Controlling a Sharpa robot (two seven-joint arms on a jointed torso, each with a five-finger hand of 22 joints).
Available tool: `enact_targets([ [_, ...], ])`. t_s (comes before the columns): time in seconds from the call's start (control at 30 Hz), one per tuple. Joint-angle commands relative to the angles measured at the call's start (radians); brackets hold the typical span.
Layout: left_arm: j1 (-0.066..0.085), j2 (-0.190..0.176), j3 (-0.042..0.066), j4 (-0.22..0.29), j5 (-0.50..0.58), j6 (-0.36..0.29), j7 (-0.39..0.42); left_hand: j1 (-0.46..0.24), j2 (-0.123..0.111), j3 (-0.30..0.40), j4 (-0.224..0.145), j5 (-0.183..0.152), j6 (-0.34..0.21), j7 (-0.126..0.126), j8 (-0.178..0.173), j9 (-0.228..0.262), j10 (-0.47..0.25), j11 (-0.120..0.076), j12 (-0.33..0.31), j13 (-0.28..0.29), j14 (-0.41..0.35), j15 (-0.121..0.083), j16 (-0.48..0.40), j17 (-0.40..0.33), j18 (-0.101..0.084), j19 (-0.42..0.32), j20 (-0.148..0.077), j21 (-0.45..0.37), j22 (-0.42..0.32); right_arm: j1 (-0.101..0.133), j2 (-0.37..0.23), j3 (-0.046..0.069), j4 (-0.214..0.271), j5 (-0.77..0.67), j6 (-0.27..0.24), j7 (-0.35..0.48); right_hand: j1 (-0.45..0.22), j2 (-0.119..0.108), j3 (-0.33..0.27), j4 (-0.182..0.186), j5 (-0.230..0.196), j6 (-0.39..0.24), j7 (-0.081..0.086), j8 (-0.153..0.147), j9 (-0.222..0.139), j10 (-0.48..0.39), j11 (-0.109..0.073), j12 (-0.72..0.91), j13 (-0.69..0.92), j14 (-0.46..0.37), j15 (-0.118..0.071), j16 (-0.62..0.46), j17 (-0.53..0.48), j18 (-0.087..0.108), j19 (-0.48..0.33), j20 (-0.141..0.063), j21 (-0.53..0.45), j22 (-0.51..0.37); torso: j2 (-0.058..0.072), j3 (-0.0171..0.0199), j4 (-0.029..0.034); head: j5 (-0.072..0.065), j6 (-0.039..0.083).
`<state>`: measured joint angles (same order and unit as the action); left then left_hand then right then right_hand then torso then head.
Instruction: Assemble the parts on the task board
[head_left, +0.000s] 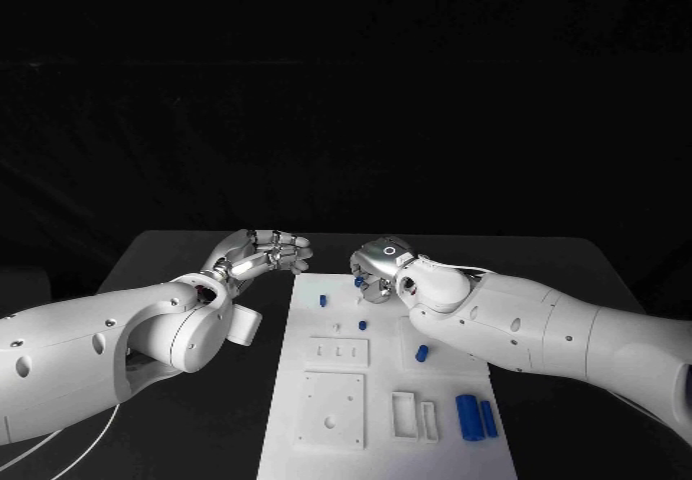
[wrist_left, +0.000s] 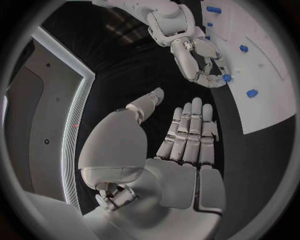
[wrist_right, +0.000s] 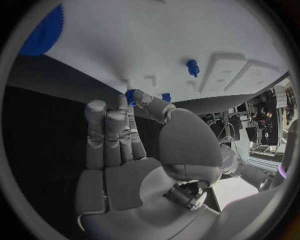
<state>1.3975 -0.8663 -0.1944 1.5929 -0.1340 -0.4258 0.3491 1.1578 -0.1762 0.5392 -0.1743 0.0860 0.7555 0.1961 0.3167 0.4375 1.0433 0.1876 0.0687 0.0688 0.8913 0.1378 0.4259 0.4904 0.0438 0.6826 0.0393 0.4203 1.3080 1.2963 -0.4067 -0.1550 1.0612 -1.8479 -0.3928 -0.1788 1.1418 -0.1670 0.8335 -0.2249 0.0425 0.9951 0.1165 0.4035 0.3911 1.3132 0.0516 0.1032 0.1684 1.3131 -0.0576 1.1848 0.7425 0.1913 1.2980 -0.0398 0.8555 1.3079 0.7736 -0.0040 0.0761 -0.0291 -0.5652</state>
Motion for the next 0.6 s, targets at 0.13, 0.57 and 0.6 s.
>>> enact_targets([
  [0.13, 0.003, 0.003, 0.001, 0.0, -0.005, 0.006, 0.009, -0.006, -0.001, 0.007, -0.002, -0.005, 0.0, 0.005, -0.004, -0.001, -0.007, -0.003, -0.002, -0.001, -0.003, 0.003, -0.006, 0.0, 0.016, -0.007, 0.001, -0.003, 0.018, -0.004, 0.001, -0.002, -0.002, -0.011, 0.034, 0.005, 0.006, 0.0, 0.005, -0.001, 0.006, 0.008, 0.0, 0.007, 0.001, 0.006, -0.001, 0.0, 0.001, -0.002, -0.005, 0.006, -0.002, 0.07, 0.002, -0.008, 0.005, 0.022, 0.001, -0.0005, 0.0022, 0.002, 0.001],
  [0.57, 0.003, 0.003, 0.001, 0.0, -0.005, 0.007, 0.009, -0.006, -0.001, 0.007, -0.002, -0.005, 0.0, 0.005, -0.004, -0.001, -0.008, -0.003, -0.002, 0.0, -0.003, 0.003, -0.006, 0.0, 0.016, -0.007, 0.001, -0.003, 0.018, -0.007, -0.006, -0.002, -0.003, -0.021, 0.035, -0.011, 0.006, -0.001, 0.006, -0.002, 0.007, 0.008, 0.0, 0.007, 0.002, 0.006, -0.001, -0.001, 0.002, -0.002, -0.005, 0.006, -0.003, 0.07, 0.001, -0.009, 0.006, 0.022, 0.002, -0.0018, 0.0006, 0.001, -0.001],
  [0.6, 0.003, 0.003, 0.001, 0.0, -0.005, 0.007, 0.009, -0.006, -0.001, 0.007, -0.002, -0.005, 0.0, 0.005, -0.004, -0.001, -0.008, -0.003, -0.002, 0.0, -0.003, 0.003, -0.006, 0.0, 0.016, -0.007, 0.001, -0.003, 0.018, -0.007, -0.007, -0.002, -0.001, -0.022, 0.035, -0.011, 0.006, -0.001, 0.006, -0.002, 0.007, 0.008, 0.0, 0.007, 0.002, 0.006, -0.001, -0.001, 0.002, -0.002, -0.005, 0.006, -0.003, 0.07, 0.001, -0.009, 0.006, 0.022, 0.003, -0.0019, 0.0009, 0.001, -0.001],
])
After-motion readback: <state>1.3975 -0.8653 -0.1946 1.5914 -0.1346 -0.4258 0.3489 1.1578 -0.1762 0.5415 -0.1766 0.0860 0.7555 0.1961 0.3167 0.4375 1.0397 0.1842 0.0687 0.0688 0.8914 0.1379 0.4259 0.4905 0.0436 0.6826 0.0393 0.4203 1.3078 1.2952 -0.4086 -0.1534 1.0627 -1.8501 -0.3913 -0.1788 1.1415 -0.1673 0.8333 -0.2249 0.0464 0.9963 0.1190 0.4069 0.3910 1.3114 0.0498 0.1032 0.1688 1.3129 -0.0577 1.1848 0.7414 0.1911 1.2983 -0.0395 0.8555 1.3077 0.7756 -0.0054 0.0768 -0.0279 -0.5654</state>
